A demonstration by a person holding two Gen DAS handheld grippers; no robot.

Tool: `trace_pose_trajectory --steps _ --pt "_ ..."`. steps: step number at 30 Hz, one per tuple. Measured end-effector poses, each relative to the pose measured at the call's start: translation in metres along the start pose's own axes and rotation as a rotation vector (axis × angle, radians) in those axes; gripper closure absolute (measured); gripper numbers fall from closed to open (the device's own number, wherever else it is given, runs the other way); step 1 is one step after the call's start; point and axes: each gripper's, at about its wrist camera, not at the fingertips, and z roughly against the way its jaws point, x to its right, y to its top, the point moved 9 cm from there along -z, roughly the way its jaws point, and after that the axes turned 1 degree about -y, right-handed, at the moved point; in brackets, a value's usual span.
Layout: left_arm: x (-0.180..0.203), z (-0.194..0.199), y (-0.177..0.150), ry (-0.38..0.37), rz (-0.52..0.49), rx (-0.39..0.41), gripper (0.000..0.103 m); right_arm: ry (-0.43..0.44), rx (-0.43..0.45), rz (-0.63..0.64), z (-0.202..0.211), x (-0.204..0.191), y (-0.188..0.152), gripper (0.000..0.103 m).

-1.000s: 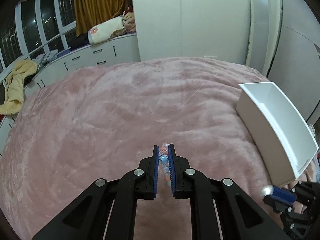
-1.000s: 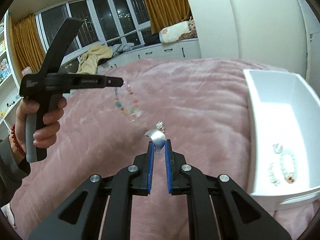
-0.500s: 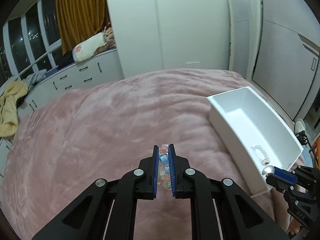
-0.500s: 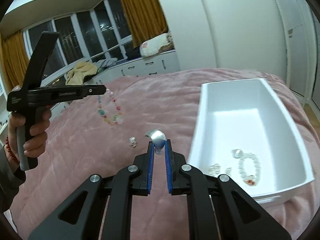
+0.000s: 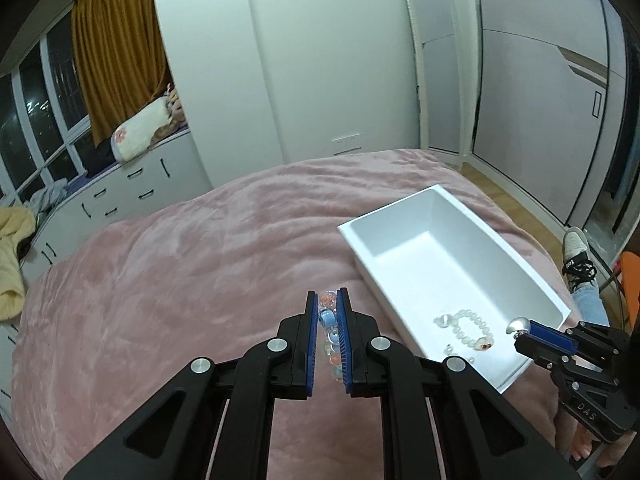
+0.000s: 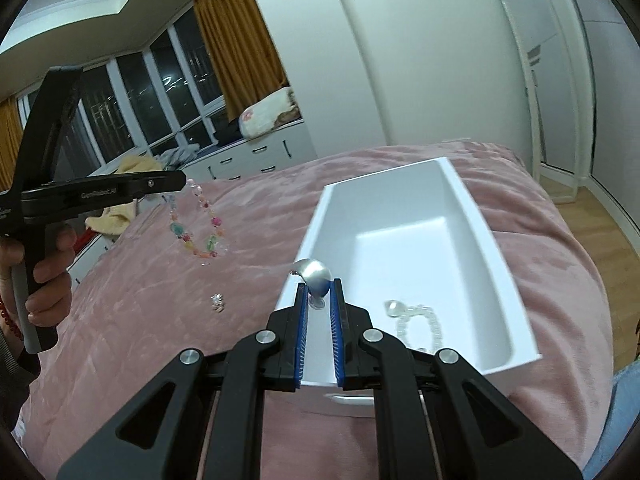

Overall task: Organize jewelry
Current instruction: 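Carry the pastel bracelet and silver earring into the white box, opening both tools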

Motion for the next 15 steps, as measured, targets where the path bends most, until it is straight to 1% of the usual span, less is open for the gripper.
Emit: trace_pose_trajectory --steps 7,10,15 --pt "0.031 -0.009 0.016 -0.022 -0.046 0.003 0.088 -0.035 0.005 -0.036 0.008 0.030 -0.010 0.092" --pt "0.048 -0.015 0.021 -0.040 -0.065 0.001 0.088 -0.035 0.000 -0.057 0.008 0.037 -0.013 0.092" --pt "0.081 -0.032 0.030 -0.068 -0.093 -0.010 0.088 -0.050 0.017 -0.048 0.011 0.043 -0.007 0.092"
